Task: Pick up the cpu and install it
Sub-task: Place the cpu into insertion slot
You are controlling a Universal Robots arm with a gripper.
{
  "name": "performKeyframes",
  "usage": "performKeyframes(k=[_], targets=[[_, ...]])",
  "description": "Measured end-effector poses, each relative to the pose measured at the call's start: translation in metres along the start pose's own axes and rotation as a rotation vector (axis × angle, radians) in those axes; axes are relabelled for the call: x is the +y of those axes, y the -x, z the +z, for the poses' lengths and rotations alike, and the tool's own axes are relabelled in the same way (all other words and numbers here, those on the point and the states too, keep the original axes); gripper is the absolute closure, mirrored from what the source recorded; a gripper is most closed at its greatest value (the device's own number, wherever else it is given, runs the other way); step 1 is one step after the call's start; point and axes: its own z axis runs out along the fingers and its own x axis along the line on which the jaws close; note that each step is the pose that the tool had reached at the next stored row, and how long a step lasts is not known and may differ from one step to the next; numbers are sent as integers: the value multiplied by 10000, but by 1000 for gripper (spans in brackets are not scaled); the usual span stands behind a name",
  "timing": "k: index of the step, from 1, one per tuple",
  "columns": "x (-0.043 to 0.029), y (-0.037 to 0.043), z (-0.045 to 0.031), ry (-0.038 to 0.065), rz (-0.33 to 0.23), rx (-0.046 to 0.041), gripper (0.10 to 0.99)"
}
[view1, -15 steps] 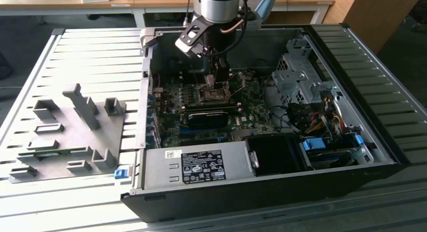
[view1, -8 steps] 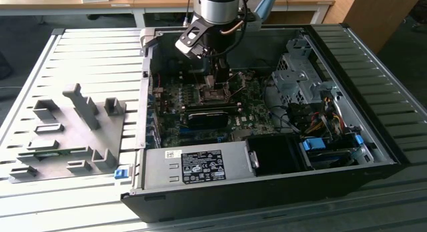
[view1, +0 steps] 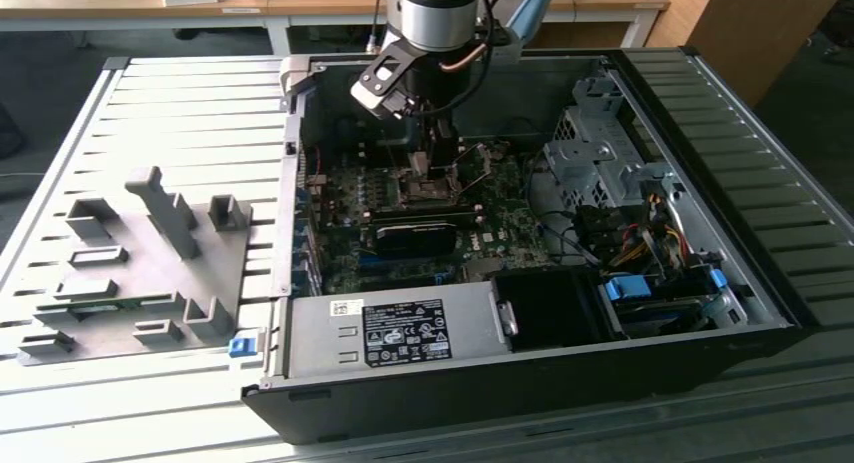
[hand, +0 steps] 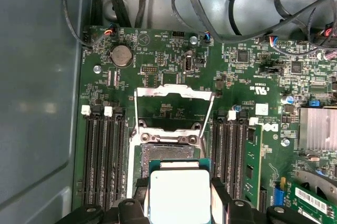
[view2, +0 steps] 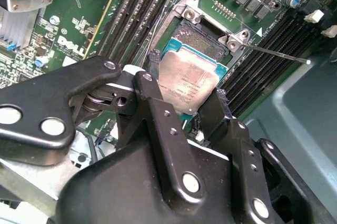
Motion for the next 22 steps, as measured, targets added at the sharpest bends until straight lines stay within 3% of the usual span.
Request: performKeyframes(k=[14, 22], targets=[[-4, -35, 175, -10, 210, -19, 541], [-5, -43, 221, -15, 324, -23, 541]])
